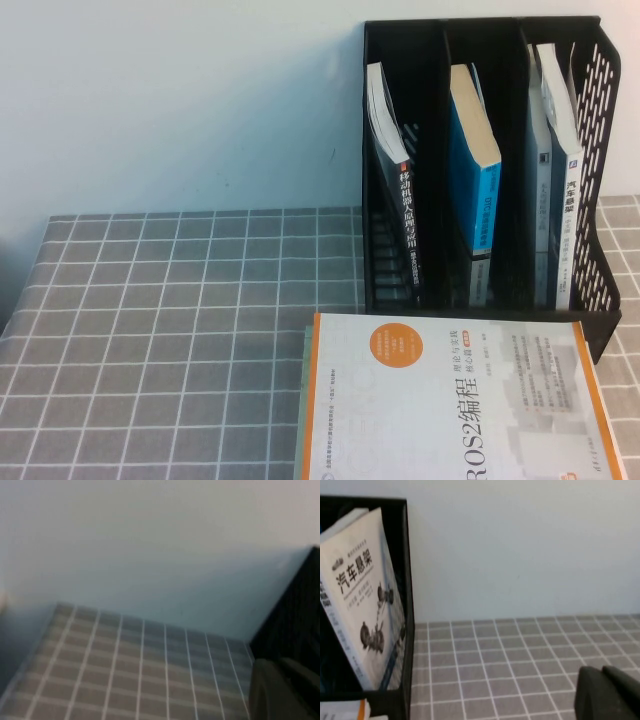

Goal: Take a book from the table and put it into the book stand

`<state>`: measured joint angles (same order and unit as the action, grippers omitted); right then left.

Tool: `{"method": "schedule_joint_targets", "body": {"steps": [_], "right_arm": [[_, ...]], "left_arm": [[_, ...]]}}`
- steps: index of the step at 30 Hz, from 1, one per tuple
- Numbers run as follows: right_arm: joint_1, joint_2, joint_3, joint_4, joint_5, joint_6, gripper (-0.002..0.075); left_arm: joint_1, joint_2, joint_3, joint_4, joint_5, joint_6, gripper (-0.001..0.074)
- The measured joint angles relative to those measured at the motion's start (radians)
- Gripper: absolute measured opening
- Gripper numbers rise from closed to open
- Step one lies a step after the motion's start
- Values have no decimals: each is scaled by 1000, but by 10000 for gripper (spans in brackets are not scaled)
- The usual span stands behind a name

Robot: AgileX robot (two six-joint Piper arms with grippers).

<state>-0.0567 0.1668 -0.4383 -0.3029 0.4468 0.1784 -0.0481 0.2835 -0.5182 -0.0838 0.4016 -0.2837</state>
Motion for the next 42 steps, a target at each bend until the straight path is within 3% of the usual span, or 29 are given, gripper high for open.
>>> {"method": "schedule_joint_targets", "body": {"steps": [4, 10, 17, 22, 30, 42], "right_arm": [[0, 140, -86, 69, 91, 0, -3], [0, 344, -98, 243, 127, -78, -3], [0, 628, -98, 563, 216, -466, -3], [0, 867, -99, 821, 201, -743, -3], [0, 1169, -100, 1194, 148, -1049, -3], [-2, 1272, -110, 1418, 144, -1246, -3]], "left_arm": [[-8, 185, -66, -168, 126, 74, 1], [-8, 441, -79, -481, 116, 254, 1], [-11, 766, -79, -946, 242, 670, 1], [-78, 961, -80, -1224, 307, 994, 1], [-221, 1058, -82, -1384, 261, 1146, 1], [-228, 1058, -86, -1468, 243, 1161, 1]]}}
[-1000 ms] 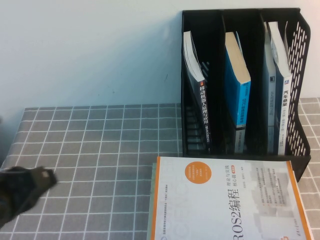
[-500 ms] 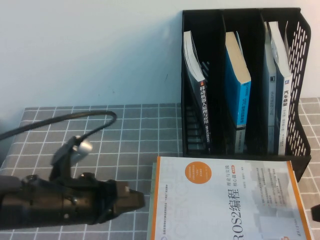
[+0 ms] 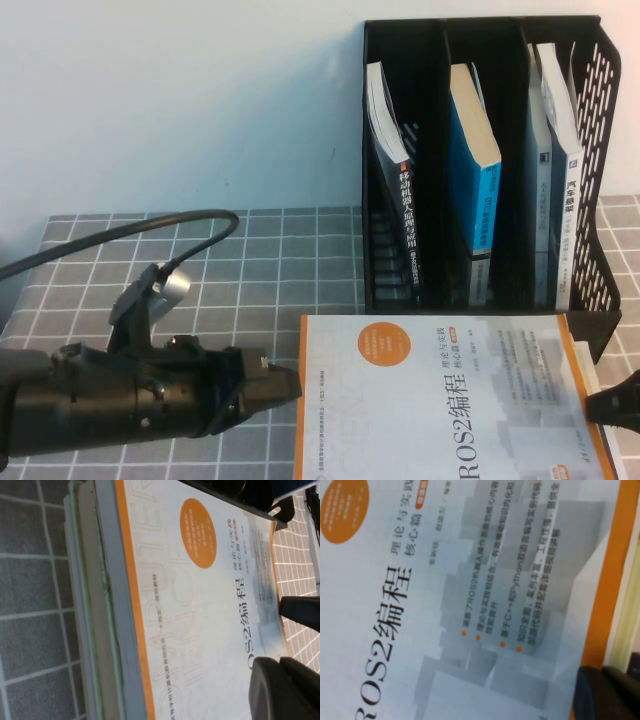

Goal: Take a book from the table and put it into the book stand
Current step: Push book with right arm

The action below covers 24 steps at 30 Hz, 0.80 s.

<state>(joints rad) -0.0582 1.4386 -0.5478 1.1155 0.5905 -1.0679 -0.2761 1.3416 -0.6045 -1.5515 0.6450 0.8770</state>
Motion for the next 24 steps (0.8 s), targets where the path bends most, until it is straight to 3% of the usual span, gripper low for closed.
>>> {"method": "schedule_joint_targets", "body": {"steps": [6, 12, 15, 21, 24], "right_arm": [[43, 17, -2, 33, -18, -13, -3], [181, 68, -17, 119, -87, -23, -2], [232, 88, -20, 178, -101, -45, -2], [250, 100, -20, 236, -105, -109, -2], [250, 100, -20, 236, -103, -118, -2]], "left_arm": [[0, 0, 0, -18, -36, 0, 1], [29, 0, -2, -79, 7, 0, 28], [124, 5, -2, -77, 152, 8, 142], [362, 42, -3, -27, 437, 30, 527], [444, 80, -4, 40, 441, 38, 581]]}}
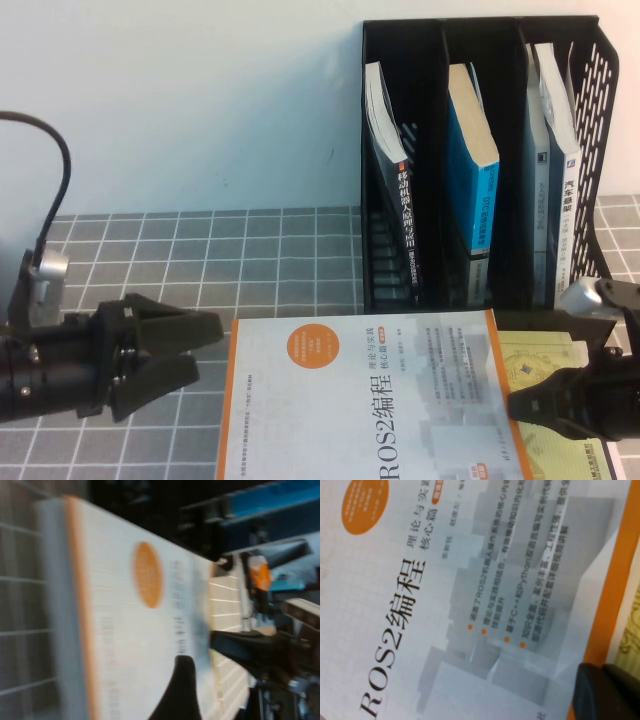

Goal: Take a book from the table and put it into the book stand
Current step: Push book with right arm

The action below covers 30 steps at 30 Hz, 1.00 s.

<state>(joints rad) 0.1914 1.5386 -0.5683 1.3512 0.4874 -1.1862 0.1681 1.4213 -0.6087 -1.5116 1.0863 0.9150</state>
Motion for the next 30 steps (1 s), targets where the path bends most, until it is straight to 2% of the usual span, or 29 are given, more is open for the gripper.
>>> {"method": "schedule_joint_targets", "body": {"steps": [7, 15, 18, 26, 30], "right_arm": [[0, 0, 0, 4, 0, -3, -2], [0, 0, 0, 7, 0, -27, -2], [2, 0, 0, 7, -2, -27, -2], [2, 0, 0, 7, -2, -29, -2], [2, 0, 0, 7, -2, -30, -2]], "left_arm": [[17, 160, -6, 12, -25, 60, 594], [19, 373, -49, -1, 39, 111, 594], [5, 430, -58, -11, 43, 133, 594], [-104, 495, -59, -31, 43, 195, 594], [-116, 495, -59, -41, 51, 227, 586]]}}
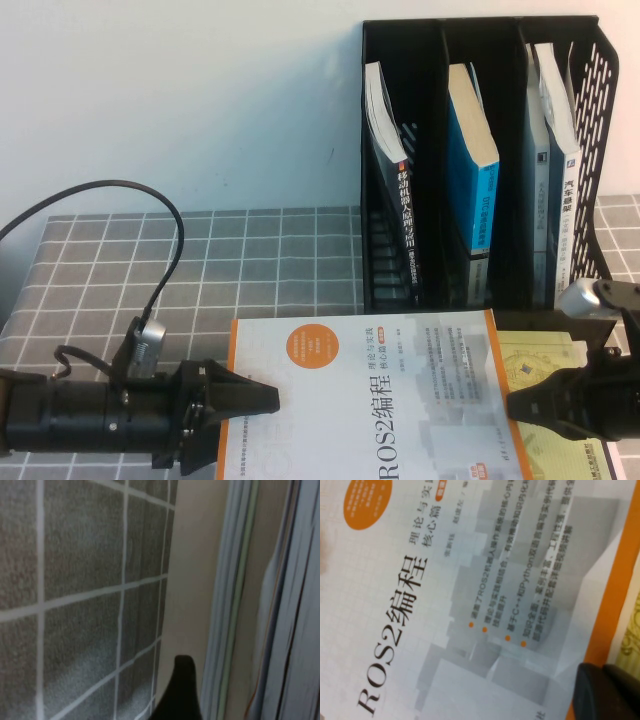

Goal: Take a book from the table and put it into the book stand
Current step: Push book with right arm, then pick up the book with your left arm

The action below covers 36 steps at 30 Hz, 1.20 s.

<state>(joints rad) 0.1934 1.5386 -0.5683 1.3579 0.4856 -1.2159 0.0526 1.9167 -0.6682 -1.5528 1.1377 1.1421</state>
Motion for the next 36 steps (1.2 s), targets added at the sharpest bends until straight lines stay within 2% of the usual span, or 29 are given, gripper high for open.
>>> {"method": "schedule_joint_targets", "body": {"steps": [10, 12, 15, 17, 19, 26, 29, 36], "right_arm": [[0, 0, 0, 2, 0, -24, -2], [0, 0, 0, 2, 0, -33, -2], [0, 0, 0, 2, 0, -73, -2], [0, 0, 0, 2, 0, -107, -2], [2, 0, 0, 2, 0, -136, -2], [-10, -41, 0, -61, -10, -150, -2], [-56, -110, 15, -124, -60, -128, -3], [-132, -345, 18, -122, -75, -120, -3]], "left_arm": [[0, 0, 0, 24, 2, 22, 517], [0, 0, 0, 24, 2, 22, 461], [0, 0, -10, 38, 2, 46, 306], [0, 0, -23, 53, 18, 63, 170], [0, 0, -35, 69, 33, 67, 101], [0, -29, -59, 107, 31, 22, 102], [-2, -81, -63, 131, 15, -10, 102], [-2, -255, -109, 181, 6, -197, 102]]}}
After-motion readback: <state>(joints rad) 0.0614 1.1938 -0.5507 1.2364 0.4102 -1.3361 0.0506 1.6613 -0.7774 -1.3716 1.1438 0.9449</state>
